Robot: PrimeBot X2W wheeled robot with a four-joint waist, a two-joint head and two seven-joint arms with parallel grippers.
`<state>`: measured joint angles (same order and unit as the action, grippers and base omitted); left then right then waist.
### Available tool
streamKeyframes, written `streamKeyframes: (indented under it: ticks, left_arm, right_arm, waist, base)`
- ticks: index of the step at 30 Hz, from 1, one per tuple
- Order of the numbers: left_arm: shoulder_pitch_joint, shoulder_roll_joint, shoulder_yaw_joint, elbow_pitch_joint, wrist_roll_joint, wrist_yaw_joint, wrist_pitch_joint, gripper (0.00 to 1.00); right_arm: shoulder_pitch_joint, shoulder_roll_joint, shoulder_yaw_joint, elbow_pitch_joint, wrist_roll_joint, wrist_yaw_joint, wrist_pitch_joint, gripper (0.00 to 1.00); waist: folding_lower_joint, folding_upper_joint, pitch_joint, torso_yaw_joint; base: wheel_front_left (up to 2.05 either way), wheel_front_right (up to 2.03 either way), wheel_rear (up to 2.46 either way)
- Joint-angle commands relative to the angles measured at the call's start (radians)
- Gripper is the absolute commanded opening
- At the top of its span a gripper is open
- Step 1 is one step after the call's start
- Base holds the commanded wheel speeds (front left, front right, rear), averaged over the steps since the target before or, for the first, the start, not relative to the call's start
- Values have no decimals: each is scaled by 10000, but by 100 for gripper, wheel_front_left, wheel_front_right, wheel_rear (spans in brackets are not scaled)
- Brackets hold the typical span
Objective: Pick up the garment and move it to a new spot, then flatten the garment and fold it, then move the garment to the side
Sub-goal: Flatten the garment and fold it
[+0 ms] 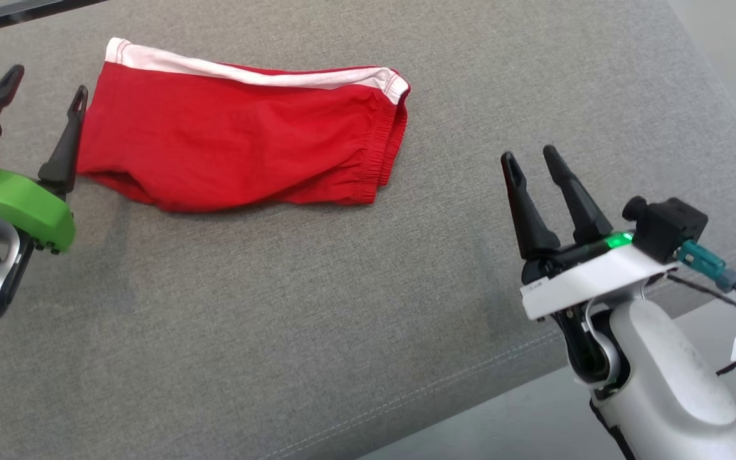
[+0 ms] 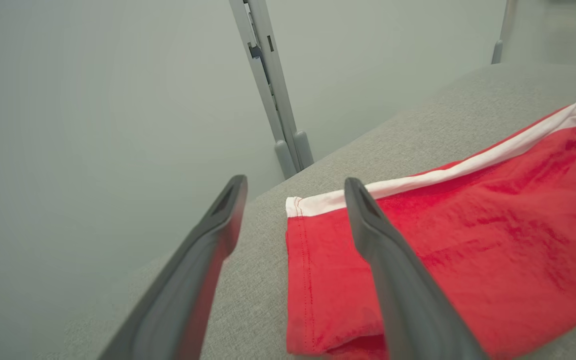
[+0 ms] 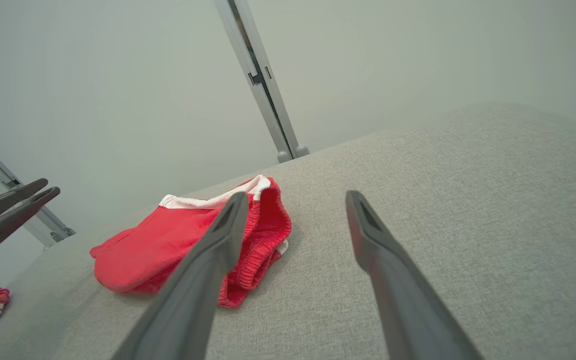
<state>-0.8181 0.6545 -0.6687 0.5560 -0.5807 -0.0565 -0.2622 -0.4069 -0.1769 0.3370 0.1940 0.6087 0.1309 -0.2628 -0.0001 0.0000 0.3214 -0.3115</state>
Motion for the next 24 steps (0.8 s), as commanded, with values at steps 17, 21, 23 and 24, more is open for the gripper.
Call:
streamKeyframes:
  ticks: [17, 21, 23, 24]
  left_arm:
    - [-176, 23, -194, 1345, -872, -738, 767, 100]
    - [-506, 658, -978, 1330, -1608, -731, 1647, 100]
    - [-746, 994, -1332, 1468, -2047, -734, 2002, 100]
    - [-746, 994, -1332, 1468, -2047, -734, 2002, 100]
  right_arm:
    - [178, 377, 157, -56, -380, -4, -41, 100]
    - [128, 481, 292, 43, -309, -4, -41, 100]
    - [62, 523, 330, 98, -293, -4, -41, 100]
    - [62, 523, 330, 98, -293, -4, -41, 100]
  waist:
    - [1, 0, 487, -749]
    - [1, 0, 610, -995]
    - [1, 0, 670, -1147]
    - [1, 0, 670, -1147]
  base:
    - [0, 0, 0]
    - [0, 0, 0]
    - [0, 0, 0]
    - [0, 0, 0]
